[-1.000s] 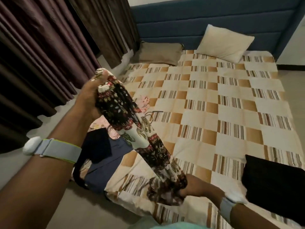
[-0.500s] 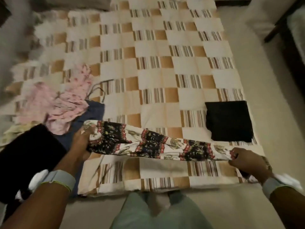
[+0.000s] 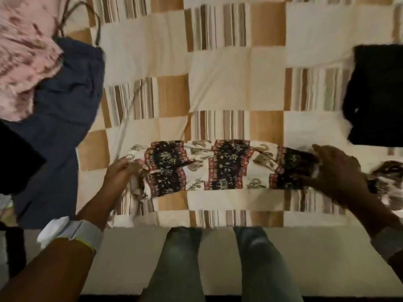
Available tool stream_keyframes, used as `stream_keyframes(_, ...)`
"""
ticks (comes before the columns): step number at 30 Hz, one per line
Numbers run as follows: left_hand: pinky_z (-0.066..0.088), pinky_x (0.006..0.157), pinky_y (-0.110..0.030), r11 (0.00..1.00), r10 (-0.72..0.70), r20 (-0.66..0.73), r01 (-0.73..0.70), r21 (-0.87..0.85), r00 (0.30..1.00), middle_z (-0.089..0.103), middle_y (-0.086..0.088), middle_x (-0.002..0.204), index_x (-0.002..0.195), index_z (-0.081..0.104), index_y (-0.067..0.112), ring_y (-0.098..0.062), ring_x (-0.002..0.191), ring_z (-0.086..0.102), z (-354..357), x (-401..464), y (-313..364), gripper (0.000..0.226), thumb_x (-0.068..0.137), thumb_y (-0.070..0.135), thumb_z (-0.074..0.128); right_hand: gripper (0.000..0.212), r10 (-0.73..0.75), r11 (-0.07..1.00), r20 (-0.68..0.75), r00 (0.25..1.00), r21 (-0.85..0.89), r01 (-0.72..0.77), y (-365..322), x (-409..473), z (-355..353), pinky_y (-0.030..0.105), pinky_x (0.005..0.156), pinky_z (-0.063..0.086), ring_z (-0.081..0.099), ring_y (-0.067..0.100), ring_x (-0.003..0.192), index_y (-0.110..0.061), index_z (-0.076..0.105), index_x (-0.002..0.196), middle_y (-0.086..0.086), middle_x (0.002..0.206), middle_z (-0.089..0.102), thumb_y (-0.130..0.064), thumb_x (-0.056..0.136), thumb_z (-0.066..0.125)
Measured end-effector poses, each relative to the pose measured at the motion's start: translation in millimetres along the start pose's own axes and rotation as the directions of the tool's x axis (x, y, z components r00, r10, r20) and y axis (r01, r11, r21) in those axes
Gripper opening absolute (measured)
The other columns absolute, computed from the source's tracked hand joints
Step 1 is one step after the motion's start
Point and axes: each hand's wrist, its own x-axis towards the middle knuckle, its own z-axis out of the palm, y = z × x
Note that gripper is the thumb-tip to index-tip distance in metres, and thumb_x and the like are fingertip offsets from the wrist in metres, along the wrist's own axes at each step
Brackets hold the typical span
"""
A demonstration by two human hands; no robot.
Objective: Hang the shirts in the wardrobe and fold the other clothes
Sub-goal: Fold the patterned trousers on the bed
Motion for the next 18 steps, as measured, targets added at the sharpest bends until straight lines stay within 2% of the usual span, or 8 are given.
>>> stream_keyframes(3,0.05,0.081,-0.034,0.983,0.183,-0.064,-0.18,0.04,0.981,0.072,0.008,0.082,0.092,0.07,0.019,-0.013,0.08,0.065,8,5,19,0.008,0.099,0.02,0.067,0.086,-0.274,0.898,-0.088,0.958,0.334,0.287,-101,12,-5,0.05,0.108,0.046,0.048,0.023,0.134,-0.029,0.042,0.148,0.004,0.152,0.047,-0.074,0.078,0.064)
stream_keyframes(5,0.053,0.082,-0.038,0.955,0.296,-0.032,-0.296,0.001,0.955,0.073,0.009,0.092,0.099,0.072,0.027,-0.014,0.089,0.066,21,5,41,0.016,0.102,0.015,0.062,0.088,-0.414,0.75,-0.083,0.906,0.534,0.391,-163,18,-7,0.039,0.116,0.033,0.035,0.013,0.143,-0.03,0.035,0.154,0.0,0.162,0.037,-0.063,0.082,0.073)
stream_keyframes(8,0.06,0.069,-0.03,0.925,0.38,0.101,-0.378,-0.04,0.919,0.076,0.007,0.104,0.105,0.075,0.037,-0.014,0.092,0.072,41,0,73,0.034,0.1,0.008,0.06,0.101,-0.535,0.582,-0.115,0.837,0.668,0.464,-237,39,-15,0.032,0.114,0.026,0.032,0.003,0.138,-0.03,0.026,0.16,-0.004,0.165,0.034,-0.059,0.08,0.08)
stream_keyframes(10,0.059,0.072,-0.024,0.892,0.438,0.175,-0.45,0.04,0.882,0.077,0.008,0.102,0.102,0.076,0.034,-0.01,0.093,0.073,52,-1,88,0.023,0.096,0.014,0.067,0.099,-0.588,0.491,-0.095,0.803,0.748,0.448,-266,54,-24,0.03,0.113,0.032,0.045,0.006,0.131,-0.03,0.03,0.159,0.0,0.157,0.047,-0.051,0.079,0.085)
stream_keyframes(12,0.058,0.072,-0.022,0.853,0.479,0.166,-0.502,0.143,0.862,0.078,0.008,0.095,0.098,0.074,0.03,-0.007,0.089,0.073,59,3,94,0.011,0.096,0.02,0.071,0.083,-0.628,0.437,-0.042,0.777,0.808,0.396,-278,68,-25,0.035,0.114,0.042,0.058,0.013,0.127,-0.025,0.047,0.152,0.003,0.142,0.062,-0.037,0.081,0.087)
stream_keyframes(14,0.059,0.069,-0.022,0.839,0.521,0.08,-0.527,0.133,0.85,0.076,0.009,0.091,0.101,0.069,0.029,-0.004,0.085,0.072,55,6,97,0.01,0.1,0.021,0.065,0.052,-0.662,0.453,0.016,0.749,0.805,0.383,-274,78,-23,0.037,0.097,0.057,0.07,0.015,0.107,-0.017,0.066,0.133,-0.001,0.117,0.073,-0.024,0.084,0.084)
stream_keyframes(16,0.063,0.074,-0.03,0.843,0.534,0.008,-0.533,0.067,0.845,0.075,0.01,0.098,0.105,0.067,0.032,-0.008,0.091,0.072,47,10,96,0.007,0.102,0.029,0.062,0.023,-0.658,0.578,0.049,0.751,0.673,0.463,-258,85,-18,0.033,0.077,0.056,0.071,0.017,0.089,-0.018,0.075,0.107,-0.002,0.097,0.074,-0.03,0.088,0.078)
stream_keyframes(18,0.062,0.082,-0.037,0.844,0.536,-0.053,-0.534,0.042,0.843,0.074,0.009,0.107,0.109,0.068,0.036,-0.015,0.1,0.071,35,13,92,0.008,0.102,0.038,0.063,0.019,-0.635,0.692,0.075,0.769,0.498,0.523,-235,89,-16,0.032,0.073,0.052,0.069,0.021,0.088,-0.02,0.074,0.095,-0.005,0.095,0.071,-0.038,0.089,0.074)
